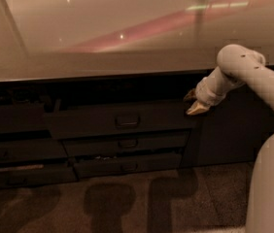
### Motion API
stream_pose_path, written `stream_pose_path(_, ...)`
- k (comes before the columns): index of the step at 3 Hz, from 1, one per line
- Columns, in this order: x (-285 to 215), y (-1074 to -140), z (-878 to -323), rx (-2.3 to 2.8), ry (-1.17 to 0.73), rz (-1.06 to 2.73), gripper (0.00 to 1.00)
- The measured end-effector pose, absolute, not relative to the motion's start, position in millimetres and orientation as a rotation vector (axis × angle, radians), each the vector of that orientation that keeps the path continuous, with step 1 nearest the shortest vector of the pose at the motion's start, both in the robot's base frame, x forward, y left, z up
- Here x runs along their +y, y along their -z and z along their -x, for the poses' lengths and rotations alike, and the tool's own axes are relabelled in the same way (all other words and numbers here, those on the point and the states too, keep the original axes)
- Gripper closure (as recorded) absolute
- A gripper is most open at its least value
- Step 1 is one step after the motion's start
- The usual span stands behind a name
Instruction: Open top drawer
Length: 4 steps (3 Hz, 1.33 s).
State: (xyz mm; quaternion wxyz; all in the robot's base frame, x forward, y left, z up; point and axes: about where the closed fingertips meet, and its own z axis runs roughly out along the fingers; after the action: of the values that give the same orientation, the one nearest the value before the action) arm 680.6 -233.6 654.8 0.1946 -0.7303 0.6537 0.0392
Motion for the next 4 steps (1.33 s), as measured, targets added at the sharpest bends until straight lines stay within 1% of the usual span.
stream_pose_path(4, -234.3, -647.7, -665.0, 1.830, -0.096, 2.063, 1.00)
